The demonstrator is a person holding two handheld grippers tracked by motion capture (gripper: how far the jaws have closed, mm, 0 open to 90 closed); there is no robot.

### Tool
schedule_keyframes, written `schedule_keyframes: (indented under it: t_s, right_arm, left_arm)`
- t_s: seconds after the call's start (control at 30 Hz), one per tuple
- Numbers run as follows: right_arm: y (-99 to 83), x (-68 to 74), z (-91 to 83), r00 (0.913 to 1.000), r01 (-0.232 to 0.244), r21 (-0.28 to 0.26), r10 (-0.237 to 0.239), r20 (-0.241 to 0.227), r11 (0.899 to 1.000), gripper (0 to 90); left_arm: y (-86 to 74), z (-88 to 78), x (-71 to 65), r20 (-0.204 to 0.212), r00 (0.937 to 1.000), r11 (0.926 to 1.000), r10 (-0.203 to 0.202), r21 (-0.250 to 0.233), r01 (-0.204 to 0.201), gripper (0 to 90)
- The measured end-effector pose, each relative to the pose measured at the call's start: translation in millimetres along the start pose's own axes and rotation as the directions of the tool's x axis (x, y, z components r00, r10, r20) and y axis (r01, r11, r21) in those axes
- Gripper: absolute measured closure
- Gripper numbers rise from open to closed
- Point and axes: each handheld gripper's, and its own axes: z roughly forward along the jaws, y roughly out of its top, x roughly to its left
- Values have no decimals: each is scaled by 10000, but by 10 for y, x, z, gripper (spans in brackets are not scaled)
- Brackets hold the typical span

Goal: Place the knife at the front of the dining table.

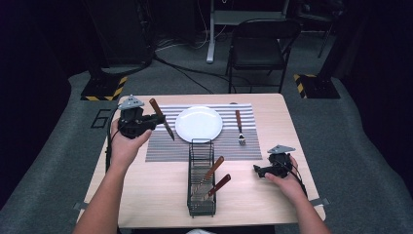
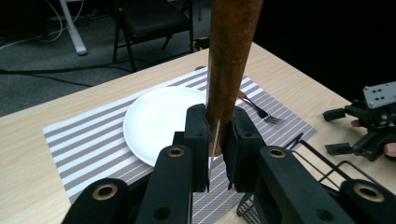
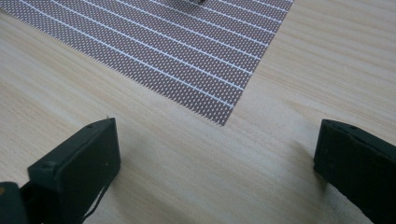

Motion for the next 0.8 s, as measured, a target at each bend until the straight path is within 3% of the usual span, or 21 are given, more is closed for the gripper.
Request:
schedule_keyframes:
  t_s: [0.33,0.47,0.8]
  right_arm:
    - [0,1,0,10000,-6,-2,6,-17,10000,0]
    - [0,0,0,10000,-1,0,1,0,10000,0]
    - [0,0,0,10000,1,-2,-1,0,10000,0]
  left_arm:
    - [-224,148,197,-480,9980,9989,-421,193,431,805]
    - [-349,232,299,-892,9939,9969,-649,394,686,805]
    - [-566,352,439,-1416,9859,9918,-893,781,1010,805]
